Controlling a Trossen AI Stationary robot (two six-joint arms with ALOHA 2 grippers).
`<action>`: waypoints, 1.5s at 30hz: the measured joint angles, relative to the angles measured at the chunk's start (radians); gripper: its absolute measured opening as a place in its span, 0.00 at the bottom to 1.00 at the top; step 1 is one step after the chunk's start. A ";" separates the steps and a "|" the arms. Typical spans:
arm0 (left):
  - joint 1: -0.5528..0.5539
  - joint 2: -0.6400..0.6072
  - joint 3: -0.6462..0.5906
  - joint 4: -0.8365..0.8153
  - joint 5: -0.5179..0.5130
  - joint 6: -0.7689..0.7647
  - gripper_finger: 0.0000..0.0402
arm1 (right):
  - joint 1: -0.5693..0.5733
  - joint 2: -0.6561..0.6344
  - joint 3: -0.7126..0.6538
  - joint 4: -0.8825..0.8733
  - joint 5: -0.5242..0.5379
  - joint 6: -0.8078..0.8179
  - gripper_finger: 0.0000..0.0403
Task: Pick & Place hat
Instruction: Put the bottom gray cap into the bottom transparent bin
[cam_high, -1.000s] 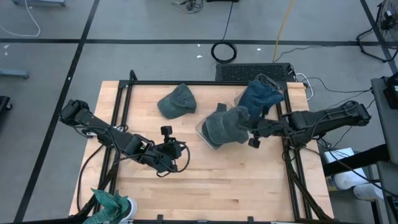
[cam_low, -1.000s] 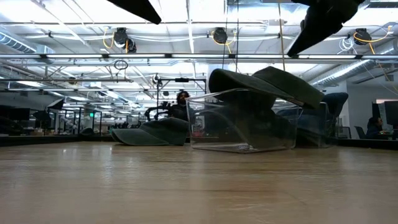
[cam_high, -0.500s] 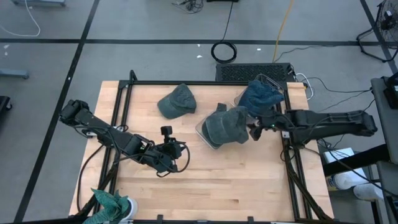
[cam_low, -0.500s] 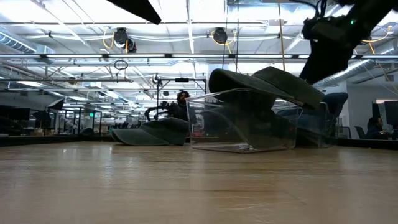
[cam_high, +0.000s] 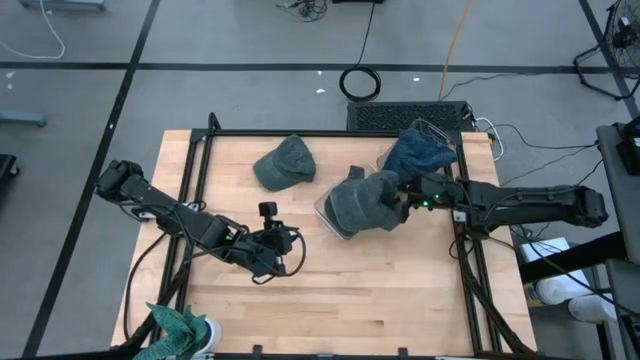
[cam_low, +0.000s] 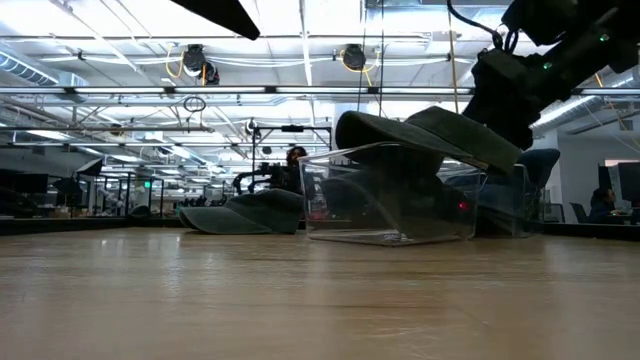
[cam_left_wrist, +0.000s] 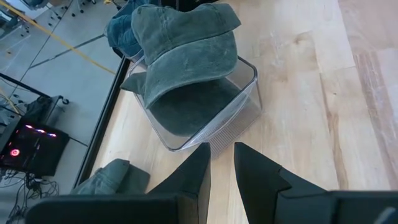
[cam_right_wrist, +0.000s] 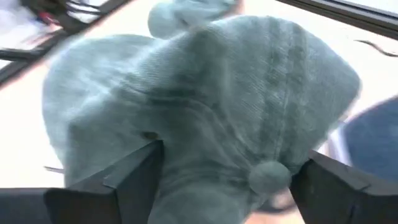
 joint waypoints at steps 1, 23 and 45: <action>0.000 0.000 0.000 0.000 0.000 0.000 0.20 | -0.003 0.000 -0.004 0.027 -0.026 0.000 0.74; 0.000 0.000 0.000 0.002 0.000 0.014 0.20 | -0.083 0.009 0.116 0.237 -0.230 -0.426 0.03; 0.000 0.000 0.000 0.003 0.000 0.013 0.20 | -0.139 0.331 0.165 0.327 -0.379 -0.854 0.02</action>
